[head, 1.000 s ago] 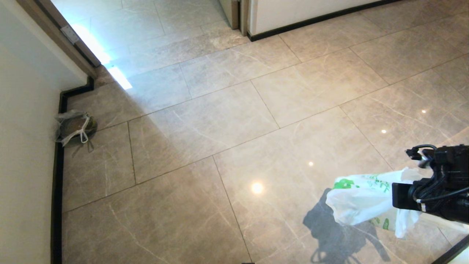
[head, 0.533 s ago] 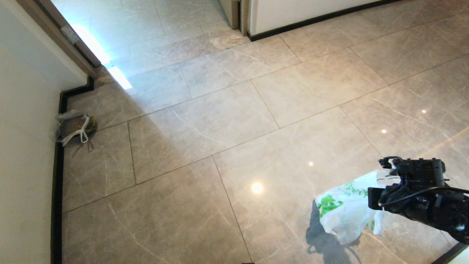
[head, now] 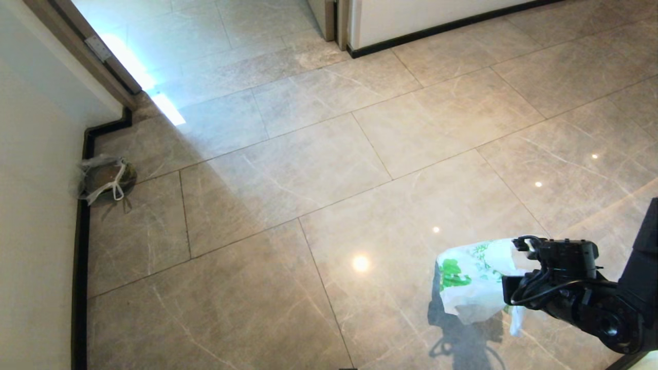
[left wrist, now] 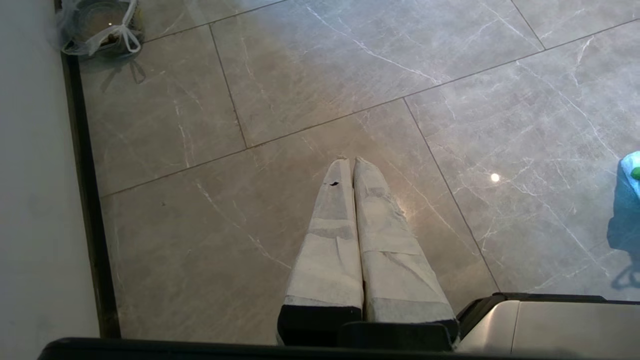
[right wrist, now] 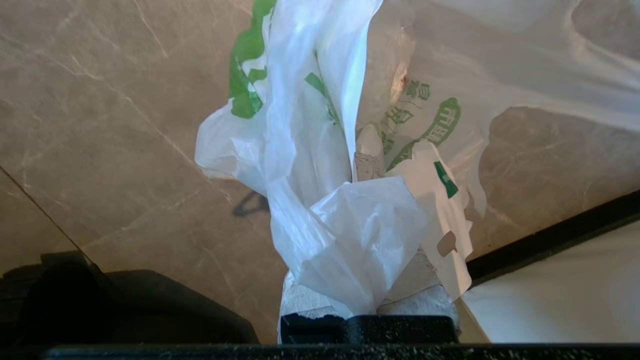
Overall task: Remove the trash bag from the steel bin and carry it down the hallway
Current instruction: Put the trash bag at the door
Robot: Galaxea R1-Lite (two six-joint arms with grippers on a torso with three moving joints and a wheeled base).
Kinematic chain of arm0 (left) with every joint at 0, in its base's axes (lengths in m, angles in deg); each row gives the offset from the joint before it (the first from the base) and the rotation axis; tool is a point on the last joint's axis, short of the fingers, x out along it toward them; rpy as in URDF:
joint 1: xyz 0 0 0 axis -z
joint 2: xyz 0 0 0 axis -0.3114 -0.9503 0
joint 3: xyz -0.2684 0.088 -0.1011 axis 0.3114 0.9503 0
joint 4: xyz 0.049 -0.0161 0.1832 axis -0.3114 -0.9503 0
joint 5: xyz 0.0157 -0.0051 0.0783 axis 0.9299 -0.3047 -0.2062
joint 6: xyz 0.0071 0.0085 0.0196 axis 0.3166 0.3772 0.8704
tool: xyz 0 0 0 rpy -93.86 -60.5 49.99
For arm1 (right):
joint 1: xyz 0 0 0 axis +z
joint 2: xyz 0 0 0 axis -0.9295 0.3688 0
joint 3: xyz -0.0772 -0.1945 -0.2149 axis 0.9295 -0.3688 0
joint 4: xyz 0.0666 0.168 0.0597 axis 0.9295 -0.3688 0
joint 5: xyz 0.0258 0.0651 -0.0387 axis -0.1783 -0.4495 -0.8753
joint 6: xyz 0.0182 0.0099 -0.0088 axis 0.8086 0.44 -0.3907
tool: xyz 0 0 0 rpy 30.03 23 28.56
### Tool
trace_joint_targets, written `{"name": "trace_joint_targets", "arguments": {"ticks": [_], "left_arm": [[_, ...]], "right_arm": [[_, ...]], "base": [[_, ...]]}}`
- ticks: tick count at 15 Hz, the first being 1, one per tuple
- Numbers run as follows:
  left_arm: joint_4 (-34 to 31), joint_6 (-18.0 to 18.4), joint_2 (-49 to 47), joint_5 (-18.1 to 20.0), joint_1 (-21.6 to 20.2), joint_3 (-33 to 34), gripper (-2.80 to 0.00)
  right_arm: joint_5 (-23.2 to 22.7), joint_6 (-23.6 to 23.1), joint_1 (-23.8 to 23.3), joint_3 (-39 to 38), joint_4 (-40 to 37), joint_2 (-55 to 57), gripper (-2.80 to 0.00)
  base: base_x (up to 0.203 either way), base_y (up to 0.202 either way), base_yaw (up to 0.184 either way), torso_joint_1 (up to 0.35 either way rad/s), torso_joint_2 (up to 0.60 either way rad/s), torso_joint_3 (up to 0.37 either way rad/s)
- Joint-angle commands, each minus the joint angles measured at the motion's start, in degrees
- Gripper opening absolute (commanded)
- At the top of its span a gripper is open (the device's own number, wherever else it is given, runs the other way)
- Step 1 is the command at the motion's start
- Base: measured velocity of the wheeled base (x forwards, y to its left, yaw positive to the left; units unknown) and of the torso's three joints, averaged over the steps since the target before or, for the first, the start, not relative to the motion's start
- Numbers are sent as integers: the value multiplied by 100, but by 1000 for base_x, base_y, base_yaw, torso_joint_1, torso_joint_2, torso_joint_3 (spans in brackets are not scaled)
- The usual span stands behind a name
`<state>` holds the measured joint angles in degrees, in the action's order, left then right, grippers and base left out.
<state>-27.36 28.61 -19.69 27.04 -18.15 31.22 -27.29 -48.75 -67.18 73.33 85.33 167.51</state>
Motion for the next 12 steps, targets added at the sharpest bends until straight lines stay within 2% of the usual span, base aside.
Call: {"name": "trace_joint_targets", "arguments": {"ticks": [1,2,3,8,12], "left_arm": [[0,0,0,-3,0,0,-280],[0,0,0,-3,0,4,-280],[0,0,0,-3,0,0,-280],[0,0,0,-3,0,1,-280],[0,0,0,-3,0,0,-280]], "right_arm": [[-12,-55,3,2,30,76,-280],[-42,-166,-11,-16,30,21,-89],[-4,-191,-21,-27,33,-40,0],[11,-220,-22,-131,-49,-531,0],[18,-153,-85,-244,-287,-1519,0]], "base": [[0,0,0,0,0,0],[0,0,0,0,0,0],[0,0,0,0,0,0],[0,0,0,0,0,0],[0,0,0,0,0,0]]}}
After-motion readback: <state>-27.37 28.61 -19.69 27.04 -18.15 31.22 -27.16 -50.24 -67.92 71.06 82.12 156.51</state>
